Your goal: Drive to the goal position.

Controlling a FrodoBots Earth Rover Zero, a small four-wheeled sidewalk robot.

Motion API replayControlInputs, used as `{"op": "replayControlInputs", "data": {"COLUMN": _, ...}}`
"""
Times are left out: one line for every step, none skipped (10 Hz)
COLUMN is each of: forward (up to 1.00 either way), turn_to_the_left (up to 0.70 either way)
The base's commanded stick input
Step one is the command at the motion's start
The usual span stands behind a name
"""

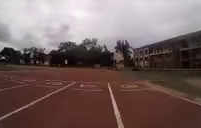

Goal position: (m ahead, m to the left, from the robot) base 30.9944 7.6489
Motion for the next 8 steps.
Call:
{"op": "replayControlInputs", "data": {"forward": 0.50, "turn_to_the_left": 0.00}}
{"op": "replayControlInputs", "data": {"forward": 0.50, "turn_to_the_left": 0.00}}
{"op": "replayControlInputs", "data": {"forward": 0.50, "turn_to_the_left": 0.00}}
{"op": "replayControlInputs", "data": {"forward": 0.50, "turn_to_the_left": 0.00}}
{"op": "replayControlInputs", "data": {"forward": 0.50, "turn_to_the_left": 0.00}}
{"op": "replayControlInputs", "data": {"forward": 0.50, "turn_to_the_left": 0.00}}
{"op": "replayControlInputs", "data": {"forward": 0.50, "turn_to_the_left": 0.00}}
{"op": "replayControlInputs", "data": {"forward": 0.50, "turn_to_the_left": 0.00}}
